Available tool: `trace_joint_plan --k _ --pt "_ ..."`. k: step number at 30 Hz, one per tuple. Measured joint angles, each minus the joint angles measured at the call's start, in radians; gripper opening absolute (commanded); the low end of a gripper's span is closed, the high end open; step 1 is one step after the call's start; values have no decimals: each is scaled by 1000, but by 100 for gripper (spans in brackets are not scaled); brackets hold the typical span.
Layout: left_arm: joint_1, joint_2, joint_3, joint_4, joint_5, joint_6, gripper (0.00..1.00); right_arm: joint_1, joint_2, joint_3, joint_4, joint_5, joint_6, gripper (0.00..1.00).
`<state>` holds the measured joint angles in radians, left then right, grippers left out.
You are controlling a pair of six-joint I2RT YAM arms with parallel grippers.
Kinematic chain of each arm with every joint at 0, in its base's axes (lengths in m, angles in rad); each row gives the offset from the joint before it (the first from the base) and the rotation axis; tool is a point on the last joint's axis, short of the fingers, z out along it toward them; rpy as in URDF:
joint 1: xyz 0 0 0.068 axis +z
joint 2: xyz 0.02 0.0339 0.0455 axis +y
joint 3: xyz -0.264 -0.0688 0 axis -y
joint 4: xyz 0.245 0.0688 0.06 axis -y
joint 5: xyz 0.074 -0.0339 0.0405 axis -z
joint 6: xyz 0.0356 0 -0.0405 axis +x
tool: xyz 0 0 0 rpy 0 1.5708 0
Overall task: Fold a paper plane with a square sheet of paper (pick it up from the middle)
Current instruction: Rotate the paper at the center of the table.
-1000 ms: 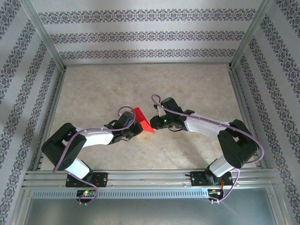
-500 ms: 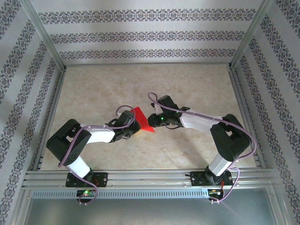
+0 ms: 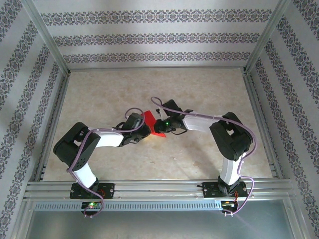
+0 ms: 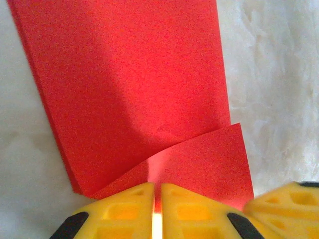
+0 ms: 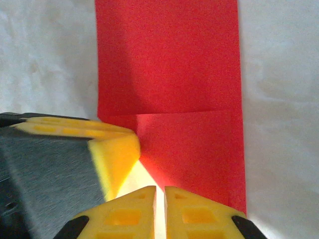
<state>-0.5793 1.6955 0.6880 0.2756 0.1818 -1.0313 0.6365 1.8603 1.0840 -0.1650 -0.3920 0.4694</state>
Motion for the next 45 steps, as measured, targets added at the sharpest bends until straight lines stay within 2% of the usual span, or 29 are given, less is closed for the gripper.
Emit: trace_joint_plan --k 9,15,22,32,45 --pt "12 40 71 -13 56 81 12 -6 53 28 -61 31 6 14" --pt "19 79 98 -16 85 112 12 -10 36 -5 -26 13 110 18" --pt "27 101 114 -16 108 129 12 -22 10 -29 6 -36 209 17" --pt "32 129 158 -49 157 206 9 -103 -19 -31 -42 -52 31 15" --pt "58 171 278 -225 224 404 8 -96 -19 -83 -64 -122 -55 14"
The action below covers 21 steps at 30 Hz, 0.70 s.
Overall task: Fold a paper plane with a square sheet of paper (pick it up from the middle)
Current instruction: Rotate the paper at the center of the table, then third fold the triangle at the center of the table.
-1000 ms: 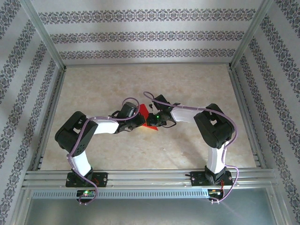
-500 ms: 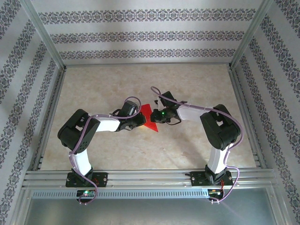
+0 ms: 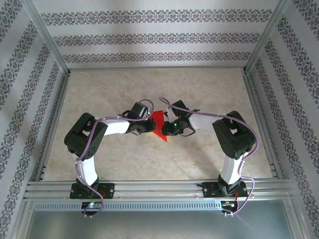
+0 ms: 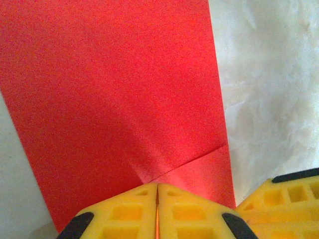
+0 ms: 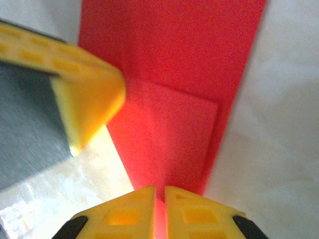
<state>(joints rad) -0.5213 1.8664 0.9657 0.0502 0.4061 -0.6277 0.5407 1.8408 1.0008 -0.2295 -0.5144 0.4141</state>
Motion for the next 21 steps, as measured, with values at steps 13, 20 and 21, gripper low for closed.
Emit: trace_joint_plan --k 13,20,21 --pt "-1 -21 -53 71 53 -67 11 0 0 -28 9 -13 9 13" --pt "-43 -81 -145 179 57 -184 11 0 0 -26 1 7 32 13" --pt "-51 -81 -146 187 57 -193 10 1 0 -23 -3 10 32 13"
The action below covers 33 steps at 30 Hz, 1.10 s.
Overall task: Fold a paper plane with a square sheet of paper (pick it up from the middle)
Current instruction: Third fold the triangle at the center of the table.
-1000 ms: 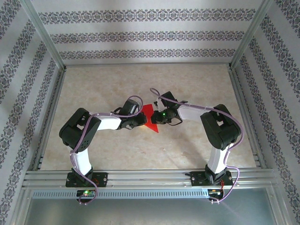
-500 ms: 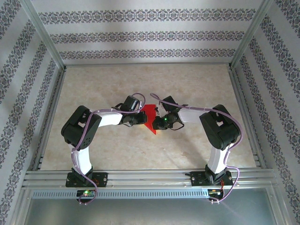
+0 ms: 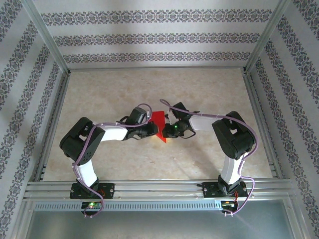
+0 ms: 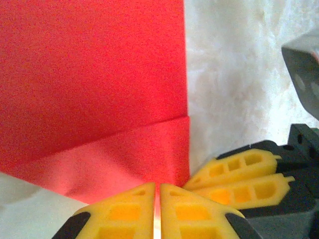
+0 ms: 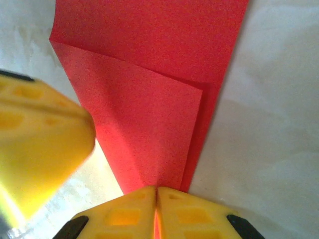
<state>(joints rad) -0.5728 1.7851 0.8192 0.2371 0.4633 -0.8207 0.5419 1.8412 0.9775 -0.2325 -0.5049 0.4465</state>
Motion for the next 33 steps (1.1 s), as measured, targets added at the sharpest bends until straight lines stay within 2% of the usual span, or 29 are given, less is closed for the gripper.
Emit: trace_joint_plan --k 12,19,25,33 --pt "-23 43 2 32 -39 -53 5 12 2 19 -30 30 2 13" --pt "-23 45 7 24 -54 -69 5 12 -16 20 -27 8 -1 15" --pt "-23 45 12 14 -57 -75 6 12 -99 20 -10 -18 -1 16" --pt "-23 45 13 14 -56 -80 7 33 -89 -24 4 -29 7 14"
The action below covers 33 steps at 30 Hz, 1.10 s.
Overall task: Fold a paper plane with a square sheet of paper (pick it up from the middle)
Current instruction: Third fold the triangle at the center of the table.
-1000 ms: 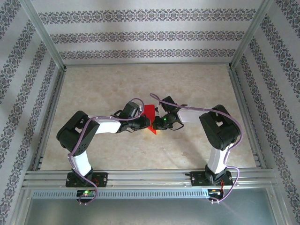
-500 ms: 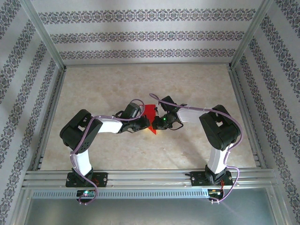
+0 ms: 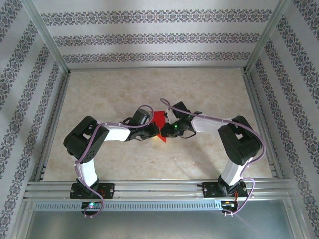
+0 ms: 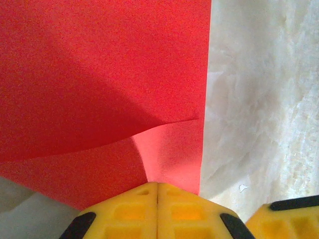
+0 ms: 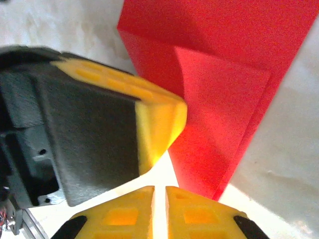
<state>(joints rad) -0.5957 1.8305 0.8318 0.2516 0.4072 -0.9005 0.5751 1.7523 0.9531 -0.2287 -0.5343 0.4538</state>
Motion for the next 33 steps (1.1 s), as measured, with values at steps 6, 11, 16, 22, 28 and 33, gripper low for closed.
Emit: trace_joint_plan --k 6,11,16,22,28,33 --pt "0 0 0 1 3 -3 11 12 54 -1 -3 0 4 13" --pt "0 -9 2 1 11 -6 16 12 68 0 -12 21 4 13" --pt "0 -44 1 2 11 -6 17 12 69 0 -14 24 11 12" --pt "0 -43 -3 3 11 -6 15 11 73 7 -23 24 16 12" --pt "0 -13 9 -34 1 13 14 10 77 14 -37 25 22 12" --pt "2 -6 31 -76 -8 40 14 10 79 16 -45 25 35 11"
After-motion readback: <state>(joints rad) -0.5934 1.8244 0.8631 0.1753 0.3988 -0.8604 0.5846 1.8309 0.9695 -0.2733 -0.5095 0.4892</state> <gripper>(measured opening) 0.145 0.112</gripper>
